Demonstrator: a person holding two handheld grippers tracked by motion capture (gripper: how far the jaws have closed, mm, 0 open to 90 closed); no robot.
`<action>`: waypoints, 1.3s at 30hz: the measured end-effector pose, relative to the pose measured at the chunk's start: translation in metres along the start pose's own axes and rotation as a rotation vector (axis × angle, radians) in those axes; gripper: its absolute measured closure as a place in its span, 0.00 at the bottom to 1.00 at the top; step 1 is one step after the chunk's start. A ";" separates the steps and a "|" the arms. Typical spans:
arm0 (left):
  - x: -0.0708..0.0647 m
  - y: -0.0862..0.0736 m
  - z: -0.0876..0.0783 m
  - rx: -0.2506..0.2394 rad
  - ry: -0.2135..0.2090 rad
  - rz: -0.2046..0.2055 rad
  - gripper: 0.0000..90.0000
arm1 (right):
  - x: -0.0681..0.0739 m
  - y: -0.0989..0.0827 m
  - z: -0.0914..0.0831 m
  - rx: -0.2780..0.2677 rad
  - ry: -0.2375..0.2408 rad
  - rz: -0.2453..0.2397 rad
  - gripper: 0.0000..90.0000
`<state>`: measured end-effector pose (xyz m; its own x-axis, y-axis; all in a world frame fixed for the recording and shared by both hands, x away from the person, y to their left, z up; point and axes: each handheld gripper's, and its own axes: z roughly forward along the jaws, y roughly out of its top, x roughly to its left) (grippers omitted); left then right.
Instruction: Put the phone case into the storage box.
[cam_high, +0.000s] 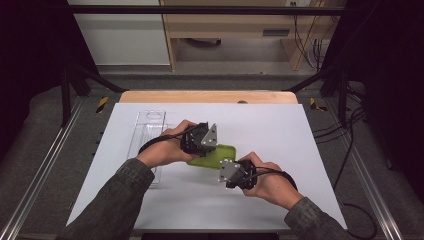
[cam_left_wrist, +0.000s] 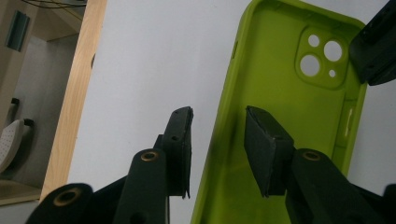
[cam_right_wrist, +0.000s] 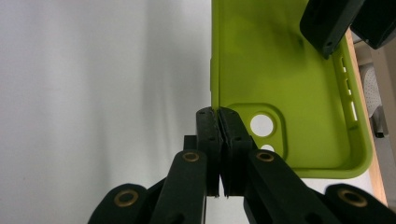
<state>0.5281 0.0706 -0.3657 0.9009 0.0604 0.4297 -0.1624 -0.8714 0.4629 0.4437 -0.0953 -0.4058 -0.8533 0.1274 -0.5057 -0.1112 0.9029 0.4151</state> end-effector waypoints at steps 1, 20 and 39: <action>0.000 0.000 0.000 0.002 -0.001 -0.001 0.69 | 0.000 0.000 0.000 0.001 -0.002 -0.001 0.98; -0.001 0.004 -0.001 0.024 -0.011 0.042 0.76 | 0.002 0.004 0.001 0.004 0.002 -0.007 0.98; -0.001 0.005 0.000 0.038 -0.010 0.073 0.84 | 0.001 0.006 0.000 0.005 -0.001 -0.012 0.98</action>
<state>0.5261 0.0656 -0.3641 0.8912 -0.0084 0.4535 -0.2123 -0.8913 0.4007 0.4422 -0.0896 -0.4041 -0.8511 0.1167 -0.5118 -0.1194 0.9063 0.4053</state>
